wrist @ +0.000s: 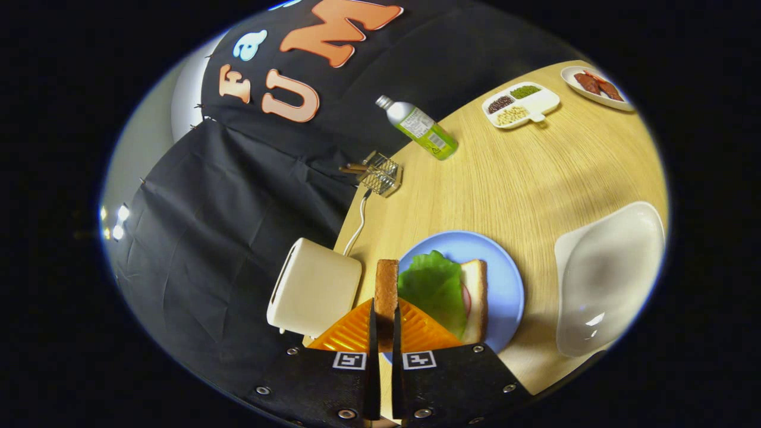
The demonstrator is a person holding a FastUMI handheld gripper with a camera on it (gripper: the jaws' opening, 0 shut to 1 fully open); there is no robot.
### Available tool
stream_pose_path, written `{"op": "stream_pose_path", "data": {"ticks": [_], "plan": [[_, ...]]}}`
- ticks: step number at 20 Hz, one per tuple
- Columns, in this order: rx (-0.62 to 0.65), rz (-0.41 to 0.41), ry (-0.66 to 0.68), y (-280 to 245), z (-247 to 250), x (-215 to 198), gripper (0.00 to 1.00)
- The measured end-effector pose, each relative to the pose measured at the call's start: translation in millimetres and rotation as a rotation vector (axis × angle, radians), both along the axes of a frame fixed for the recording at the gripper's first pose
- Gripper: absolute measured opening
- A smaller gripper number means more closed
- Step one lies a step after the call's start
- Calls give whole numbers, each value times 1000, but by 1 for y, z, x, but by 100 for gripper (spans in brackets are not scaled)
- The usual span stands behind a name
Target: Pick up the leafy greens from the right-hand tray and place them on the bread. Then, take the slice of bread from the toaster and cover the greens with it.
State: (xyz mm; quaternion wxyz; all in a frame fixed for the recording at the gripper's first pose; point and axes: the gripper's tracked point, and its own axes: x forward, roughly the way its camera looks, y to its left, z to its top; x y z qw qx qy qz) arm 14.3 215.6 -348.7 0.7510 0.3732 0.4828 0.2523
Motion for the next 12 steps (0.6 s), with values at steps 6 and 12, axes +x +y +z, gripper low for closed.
{"op": "stream_pose_path", "data": {"ticks": [6, 12], "plan": [[-104, -30, -17, -18, -28, 2, 8], [-263, -48, -86, -34, -36, 8, 27]]}}
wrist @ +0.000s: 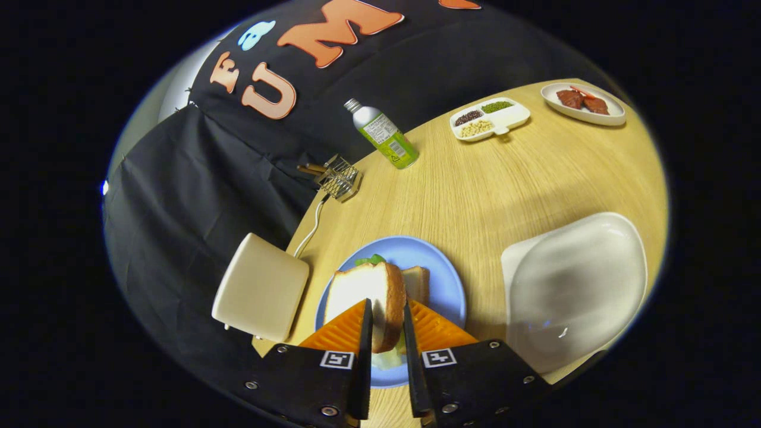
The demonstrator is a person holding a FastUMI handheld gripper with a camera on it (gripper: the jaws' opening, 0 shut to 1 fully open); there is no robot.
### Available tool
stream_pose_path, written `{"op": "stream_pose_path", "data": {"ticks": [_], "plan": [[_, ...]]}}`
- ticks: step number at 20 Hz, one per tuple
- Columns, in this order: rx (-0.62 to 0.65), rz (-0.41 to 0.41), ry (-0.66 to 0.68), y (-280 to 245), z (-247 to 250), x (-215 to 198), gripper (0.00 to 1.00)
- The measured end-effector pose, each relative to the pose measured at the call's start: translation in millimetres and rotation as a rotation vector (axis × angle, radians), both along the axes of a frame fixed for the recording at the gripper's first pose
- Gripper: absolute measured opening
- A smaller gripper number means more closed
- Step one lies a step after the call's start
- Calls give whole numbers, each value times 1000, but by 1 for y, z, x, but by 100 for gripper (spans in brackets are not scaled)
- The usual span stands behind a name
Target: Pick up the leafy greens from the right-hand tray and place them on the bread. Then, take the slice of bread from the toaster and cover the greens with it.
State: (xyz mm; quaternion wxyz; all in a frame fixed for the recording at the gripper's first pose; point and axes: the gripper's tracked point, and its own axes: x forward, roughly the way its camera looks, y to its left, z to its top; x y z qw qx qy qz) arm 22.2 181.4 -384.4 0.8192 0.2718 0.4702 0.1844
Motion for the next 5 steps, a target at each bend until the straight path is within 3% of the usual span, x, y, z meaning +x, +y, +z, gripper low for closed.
{"op": "stream_pose_path", "data": {"ticks": [4, 5], "plan": [[-137, -20, -152, -24, 28, 15, 39], [-156, -33, -199, -32, 44, 19, 46]]}}
